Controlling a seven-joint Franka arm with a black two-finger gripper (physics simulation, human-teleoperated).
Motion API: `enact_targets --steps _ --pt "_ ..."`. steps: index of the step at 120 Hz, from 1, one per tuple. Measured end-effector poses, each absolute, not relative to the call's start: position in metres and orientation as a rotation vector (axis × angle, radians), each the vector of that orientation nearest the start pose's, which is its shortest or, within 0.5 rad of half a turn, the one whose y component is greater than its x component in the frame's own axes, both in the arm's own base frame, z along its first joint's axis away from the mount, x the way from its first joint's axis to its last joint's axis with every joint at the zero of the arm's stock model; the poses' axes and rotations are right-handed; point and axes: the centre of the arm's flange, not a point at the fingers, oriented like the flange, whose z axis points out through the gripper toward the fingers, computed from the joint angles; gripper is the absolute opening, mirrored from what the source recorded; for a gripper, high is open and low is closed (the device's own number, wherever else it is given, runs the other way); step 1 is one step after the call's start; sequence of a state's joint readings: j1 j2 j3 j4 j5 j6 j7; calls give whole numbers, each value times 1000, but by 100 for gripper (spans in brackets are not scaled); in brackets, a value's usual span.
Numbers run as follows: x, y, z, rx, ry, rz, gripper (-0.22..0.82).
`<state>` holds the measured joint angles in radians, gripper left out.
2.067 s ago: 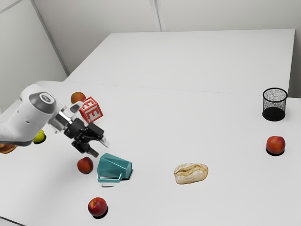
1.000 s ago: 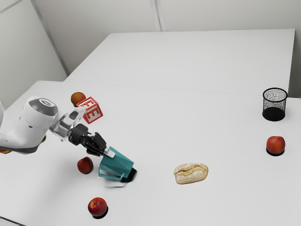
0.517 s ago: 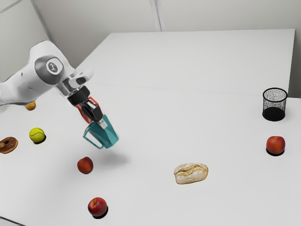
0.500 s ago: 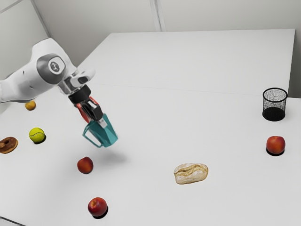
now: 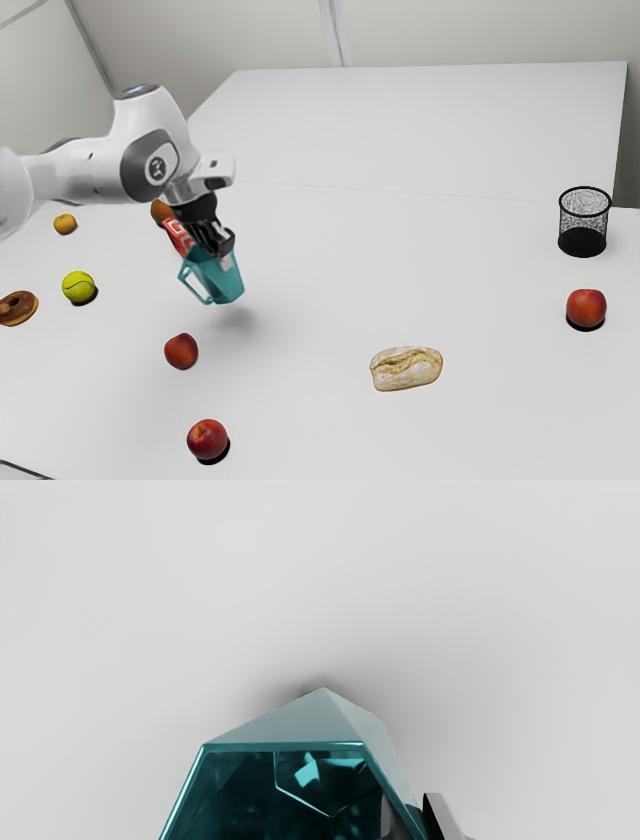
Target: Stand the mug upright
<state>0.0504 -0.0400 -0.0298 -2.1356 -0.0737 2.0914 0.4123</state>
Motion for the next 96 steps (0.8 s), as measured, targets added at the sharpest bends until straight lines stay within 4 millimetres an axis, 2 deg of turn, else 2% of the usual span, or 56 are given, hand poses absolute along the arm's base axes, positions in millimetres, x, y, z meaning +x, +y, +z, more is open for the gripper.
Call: enact_targets --steps 31,74,80,96 --pt "524 4 391 -3126 472 -27 -18" --pt "525 4 357 -3125 366 11 -17" --pt "525 1 355 -3128 360 15 -12" --pt "524 -4 354 -3135 347 15 18"
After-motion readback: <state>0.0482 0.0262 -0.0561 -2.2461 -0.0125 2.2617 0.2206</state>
